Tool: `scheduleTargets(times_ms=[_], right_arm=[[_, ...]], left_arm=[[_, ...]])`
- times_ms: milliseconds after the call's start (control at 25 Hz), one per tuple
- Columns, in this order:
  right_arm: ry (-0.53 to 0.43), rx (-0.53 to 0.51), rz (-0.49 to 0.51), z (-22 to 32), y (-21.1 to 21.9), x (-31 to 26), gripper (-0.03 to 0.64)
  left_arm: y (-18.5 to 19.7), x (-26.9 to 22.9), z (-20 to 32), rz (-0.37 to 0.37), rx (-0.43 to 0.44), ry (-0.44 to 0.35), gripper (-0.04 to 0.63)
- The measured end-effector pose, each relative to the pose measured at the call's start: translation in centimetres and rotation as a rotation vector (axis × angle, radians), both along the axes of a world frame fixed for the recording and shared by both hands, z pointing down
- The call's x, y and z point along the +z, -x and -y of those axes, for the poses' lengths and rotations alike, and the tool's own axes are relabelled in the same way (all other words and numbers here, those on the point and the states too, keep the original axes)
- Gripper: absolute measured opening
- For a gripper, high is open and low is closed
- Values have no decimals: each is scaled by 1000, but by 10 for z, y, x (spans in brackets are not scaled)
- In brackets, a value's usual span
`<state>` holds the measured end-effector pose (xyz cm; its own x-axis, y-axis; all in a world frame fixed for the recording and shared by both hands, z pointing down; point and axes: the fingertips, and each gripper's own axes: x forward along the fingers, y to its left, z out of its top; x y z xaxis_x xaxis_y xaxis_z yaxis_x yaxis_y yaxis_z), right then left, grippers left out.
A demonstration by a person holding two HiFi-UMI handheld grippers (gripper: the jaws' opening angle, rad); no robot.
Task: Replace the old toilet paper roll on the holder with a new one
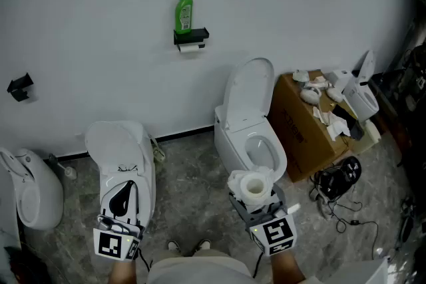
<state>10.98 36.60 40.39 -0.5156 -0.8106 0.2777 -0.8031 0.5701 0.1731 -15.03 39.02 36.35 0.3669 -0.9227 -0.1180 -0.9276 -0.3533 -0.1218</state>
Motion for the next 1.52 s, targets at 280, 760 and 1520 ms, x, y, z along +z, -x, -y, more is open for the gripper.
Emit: scheduleTargets(times_ms=[280,760,1520], right_arm=[[15,-12,20,-5,14,3,328],[11,20,87,-8,-4,-1,329],[19,2,133,28,-39,7,329]], left_arm=[[11,6,-9,4,-3,20,3],[13,9,-13,41,-50,23,4],[2,10,39,117,-136,39,325]])
